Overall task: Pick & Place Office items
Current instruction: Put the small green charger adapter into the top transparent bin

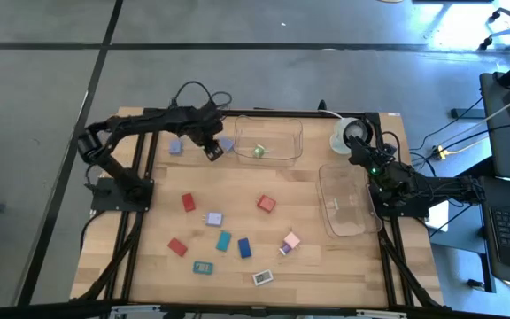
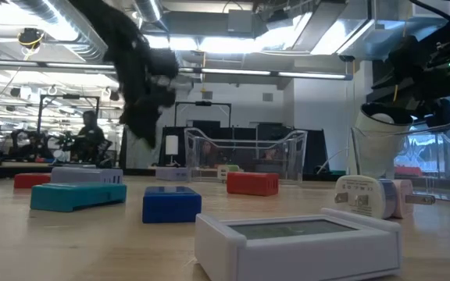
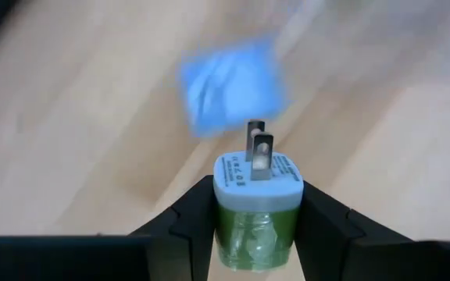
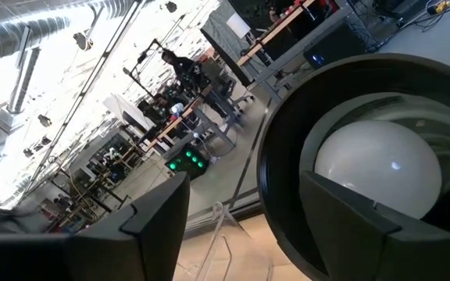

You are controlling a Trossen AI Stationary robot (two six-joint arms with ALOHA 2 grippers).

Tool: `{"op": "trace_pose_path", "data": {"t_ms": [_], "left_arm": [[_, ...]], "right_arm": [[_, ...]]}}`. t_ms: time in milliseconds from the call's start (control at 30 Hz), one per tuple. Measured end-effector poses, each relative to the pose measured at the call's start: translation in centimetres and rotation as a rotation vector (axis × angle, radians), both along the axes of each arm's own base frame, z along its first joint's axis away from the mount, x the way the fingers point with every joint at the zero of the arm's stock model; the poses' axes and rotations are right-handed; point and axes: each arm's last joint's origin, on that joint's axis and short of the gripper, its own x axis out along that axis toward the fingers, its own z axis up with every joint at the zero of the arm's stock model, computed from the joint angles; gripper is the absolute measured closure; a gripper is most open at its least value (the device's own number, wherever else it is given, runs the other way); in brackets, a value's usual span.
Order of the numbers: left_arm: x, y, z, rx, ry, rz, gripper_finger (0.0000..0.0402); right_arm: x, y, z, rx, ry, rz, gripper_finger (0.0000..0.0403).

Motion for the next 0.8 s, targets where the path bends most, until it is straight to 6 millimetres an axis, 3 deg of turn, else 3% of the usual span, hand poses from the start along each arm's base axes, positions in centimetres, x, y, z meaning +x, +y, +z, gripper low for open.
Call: {"op": "trace_pose_path", "data": {"t_ms": [500,633,800], "left_arm": [[1.4,-5.0,13.9,0.528,-0.891,-0.179,0.0268],[1.7,-6.1,16.0,0.677,-1.040,-0.252,0.0267],[2.0,-7.1,17.0,0.810,-1.098,-0.329,0.0267]], "right_arm": [[-0.2,-0.1,0.0,0.003,0.004,-0.075,0.0157],[-0.2,-0.1,0.0,0.005,-0.001,-0.078,0.0157],[-0.2,-0.1,0.0,0.006,-0.004,-0.078,0.0157]]}}
